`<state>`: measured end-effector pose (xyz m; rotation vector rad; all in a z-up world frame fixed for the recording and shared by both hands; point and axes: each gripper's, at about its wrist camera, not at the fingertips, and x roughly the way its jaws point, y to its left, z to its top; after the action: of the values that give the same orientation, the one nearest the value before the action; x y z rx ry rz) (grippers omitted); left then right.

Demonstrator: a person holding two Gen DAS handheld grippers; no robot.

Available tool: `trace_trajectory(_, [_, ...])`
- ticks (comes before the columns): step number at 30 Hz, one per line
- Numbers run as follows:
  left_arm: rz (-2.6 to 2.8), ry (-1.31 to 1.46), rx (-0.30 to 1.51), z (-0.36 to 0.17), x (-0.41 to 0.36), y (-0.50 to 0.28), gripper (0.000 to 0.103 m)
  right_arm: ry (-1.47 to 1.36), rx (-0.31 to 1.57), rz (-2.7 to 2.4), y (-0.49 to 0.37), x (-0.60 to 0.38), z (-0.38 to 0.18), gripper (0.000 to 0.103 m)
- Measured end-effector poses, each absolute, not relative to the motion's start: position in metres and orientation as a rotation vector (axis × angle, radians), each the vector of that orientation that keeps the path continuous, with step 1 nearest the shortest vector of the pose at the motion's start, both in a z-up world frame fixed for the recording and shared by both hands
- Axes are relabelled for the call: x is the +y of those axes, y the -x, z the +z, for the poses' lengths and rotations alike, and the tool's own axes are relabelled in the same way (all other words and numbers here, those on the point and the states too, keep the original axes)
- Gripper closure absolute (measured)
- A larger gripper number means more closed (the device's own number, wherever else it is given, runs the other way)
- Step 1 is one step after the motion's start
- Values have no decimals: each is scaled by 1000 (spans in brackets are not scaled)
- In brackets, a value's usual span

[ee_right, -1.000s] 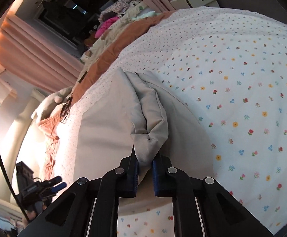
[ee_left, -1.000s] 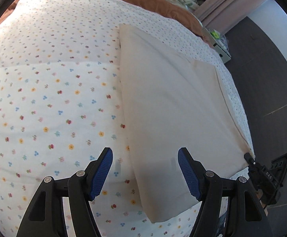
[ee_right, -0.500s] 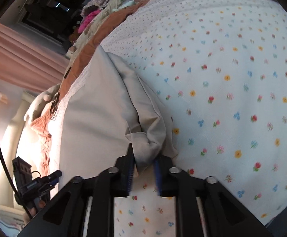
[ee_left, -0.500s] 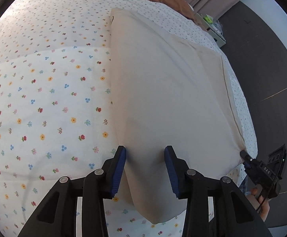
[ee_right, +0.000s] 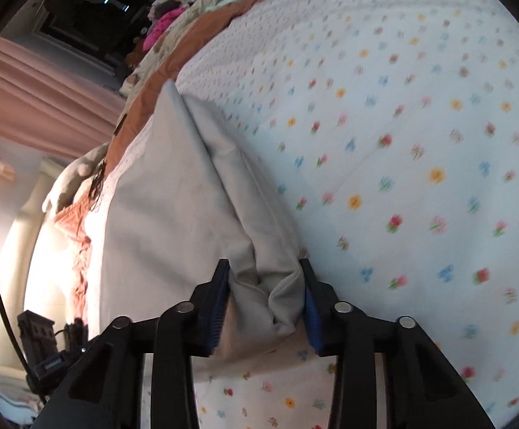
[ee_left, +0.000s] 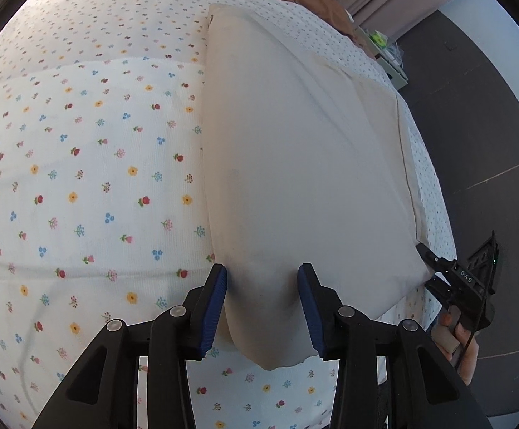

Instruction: Fold large clothes

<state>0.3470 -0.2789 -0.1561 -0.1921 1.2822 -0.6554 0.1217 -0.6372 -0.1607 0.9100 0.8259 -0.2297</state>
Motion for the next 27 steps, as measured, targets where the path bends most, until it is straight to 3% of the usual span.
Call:
trace_trajectory(9, [-678,156,1259,-149,-279,-348,82,-919,798,-169,-111,-626,-149,82])
trace_trajectory(27, [-731,126,1258,-129,-239,-318,88,-886,878,-85,-76,-577,-137,84])
